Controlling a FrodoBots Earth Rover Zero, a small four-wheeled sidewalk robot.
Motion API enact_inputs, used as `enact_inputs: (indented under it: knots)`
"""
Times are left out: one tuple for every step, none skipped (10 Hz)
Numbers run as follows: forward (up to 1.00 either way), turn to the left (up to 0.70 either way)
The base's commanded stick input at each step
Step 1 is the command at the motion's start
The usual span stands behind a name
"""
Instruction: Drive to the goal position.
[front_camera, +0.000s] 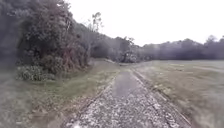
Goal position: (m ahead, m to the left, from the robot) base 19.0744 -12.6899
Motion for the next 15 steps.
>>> enact_inputs:
  knots:
    - [0.45,0.05]
    - [0.45,0.05]
    - [0.45,0.05]
    - [0.45,0.03]
    - [0.45,0.00]
    - [0.45,-0.10]
    - [0.45,-0.23]
    - [0.45,-0.27]
    - [0.45,-0.27]
    - [0.45,-0.27]
    - [0.45,-0.27]
    - [0.45,-0.27]
    - [0.45,-0.27]
    - [0.45,-0.27]
    - [0.45,-0.27]
